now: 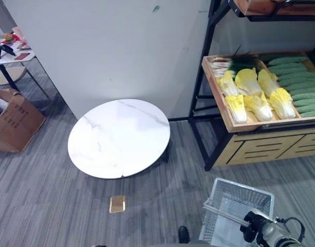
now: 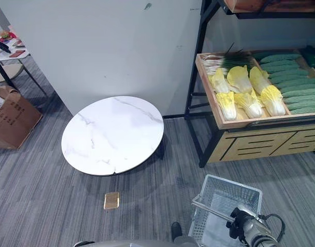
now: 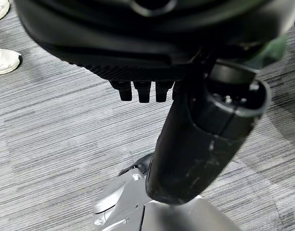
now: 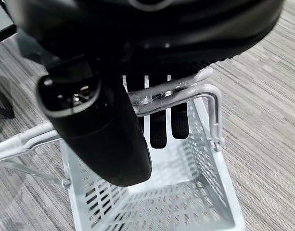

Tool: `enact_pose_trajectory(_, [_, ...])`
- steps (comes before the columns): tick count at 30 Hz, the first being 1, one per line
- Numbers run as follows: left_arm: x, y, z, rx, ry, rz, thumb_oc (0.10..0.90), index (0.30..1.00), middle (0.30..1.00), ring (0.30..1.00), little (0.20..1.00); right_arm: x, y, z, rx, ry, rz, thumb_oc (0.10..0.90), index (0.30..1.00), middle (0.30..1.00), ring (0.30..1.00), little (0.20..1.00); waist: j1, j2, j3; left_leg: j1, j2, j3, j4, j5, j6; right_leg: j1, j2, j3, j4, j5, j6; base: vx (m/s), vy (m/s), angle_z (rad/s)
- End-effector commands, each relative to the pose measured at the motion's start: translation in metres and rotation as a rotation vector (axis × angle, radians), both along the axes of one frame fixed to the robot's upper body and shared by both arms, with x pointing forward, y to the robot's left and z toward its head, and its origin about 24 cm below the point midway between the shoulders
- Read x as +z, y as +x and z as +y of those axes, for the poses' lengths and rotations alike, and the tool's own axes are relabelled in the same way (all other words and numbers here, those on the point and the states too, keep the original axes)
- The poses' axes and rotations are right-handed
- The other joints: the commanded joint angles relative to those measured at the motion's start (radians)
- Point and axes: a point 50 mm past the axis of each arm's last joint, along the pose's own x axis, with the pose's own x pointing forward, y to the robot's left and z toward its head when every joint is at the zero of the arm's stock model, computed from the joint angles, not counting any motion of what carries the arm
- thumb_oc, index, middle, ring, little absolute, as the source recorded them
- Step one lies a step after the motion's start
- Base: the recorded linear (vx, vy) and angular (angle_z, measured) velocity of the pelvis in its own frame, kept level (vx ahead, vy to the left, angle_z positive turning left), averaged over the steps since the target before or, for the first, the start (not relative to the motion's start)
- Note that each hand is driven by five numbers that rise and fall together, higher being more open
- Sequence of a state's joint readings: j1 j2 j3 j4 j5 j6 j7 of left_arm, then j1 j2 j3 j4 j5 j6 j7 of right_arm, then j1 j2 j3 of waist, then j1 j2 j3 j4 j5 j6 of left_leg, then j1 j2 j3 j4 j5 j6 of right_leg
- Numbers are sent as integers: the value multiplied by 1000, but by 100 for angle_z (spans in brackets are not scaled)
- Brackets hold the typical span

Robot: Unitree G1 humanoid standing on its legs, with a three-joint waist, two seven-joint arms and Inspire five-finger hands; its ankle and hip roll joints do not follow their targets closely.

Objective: Get the vegetables into the basket

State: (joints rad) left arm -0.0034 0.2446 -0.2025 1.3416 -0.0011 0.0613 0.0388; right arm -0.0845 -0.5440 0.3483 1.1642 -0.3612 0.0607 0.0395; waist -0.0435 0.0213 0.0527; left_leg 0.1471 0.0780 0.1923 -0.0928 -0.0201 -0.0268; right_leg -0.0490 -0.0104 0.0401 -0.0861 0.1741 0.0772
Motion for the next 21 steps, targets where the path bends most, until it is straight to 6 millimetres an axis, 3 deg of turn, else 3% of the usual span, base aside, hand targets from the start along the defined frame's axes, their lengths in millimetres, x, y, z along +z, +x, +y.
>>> enact_pose_trajectory(1, [7,16,17,15,45,-51,900,1000,1000,1000,1000,7,23,1,-52,19,-87,400,300,300,300,300,-21,-49,17,-4,-103,-7,28,-93,75,120,11,27,67,-178,20,7,109,-13])
enact_pose_trajectory(5, [9,25,19,-7,47,-77,900,1000,1000,1000,1000,10,29,2,-90,40,-122,400,300,300,300,300,-27,-38,33,-23,-106,40,58,-115,88,87,12,81,78,-157,45,-21,118,-35])
enact_pose_trajectory(9, [14,41,20,-37,54,-122,900,1000,1000,1000,1000,18,50,6,-105,77,-203,400,300,300,300,300,-41,-13,63,-38,-116,122,43,-120,103,22,12,150,91,-99,91,-45,135,-65])
enact_pose_trajectory(15, [17,56,17,-94,57,-160,900,1000,1000,1000,1000,25,70,16,-69,100,-271,400,300,300,300,300,-69,10,105,-46,-119,203,37,-136,112,-35,6,165,96,-30,132,-20,94,-66])
enact_pose_trajectory(16, [18,61,17,-103,61,-177,900,1000,1000,1000,1000,28,77,20,-52,107,-293,400,300,300,300,300,-62,16,121,-49,-114,237,49,-143,113,-55,-17,91,94,-22,130,-48,20,-101])
enact_pose_trajectory(17, [21,69,18,-104,71,-203,900,1000,1000,1000,1000,31,86,28,-21,117,-319,400,300,300,300,300,-33,25,142,-58,-92,300,69,-154,110,-73,-83,-160,104,-62,102,-39,-14,-119])
enact_pose_trajectory(19, [21,66,21,-87,77,-198,900,1000,1000,1000,1000,30,91,37,9,126,-324,400,300,300,300,300,-15,24,147,-54,-81,363,69,-161,105,-57,-139,-364,90,-77,98,-5,-61,-135])
enact_pose_trajectory(20, [21,61,24,-71,83,-186,900,1000,1000,1000,1000,29,95,44,30,137,-323,400,300,300,300,300,-6,20,147,-52,-76,394,65,-159,103,-54,-163,-422,81,-63,101,3,-52,-106])
enact_pose_trajectory(21, [21,61,24,-70,84,-186,900,1000,1000,1000,1000,28,95,44,31,138,-323,400,300,300,300,300,-6,19,147,-52,-76,395,64,-158,103,-54,-163,-422,80,-62,101,29,-130,-120])
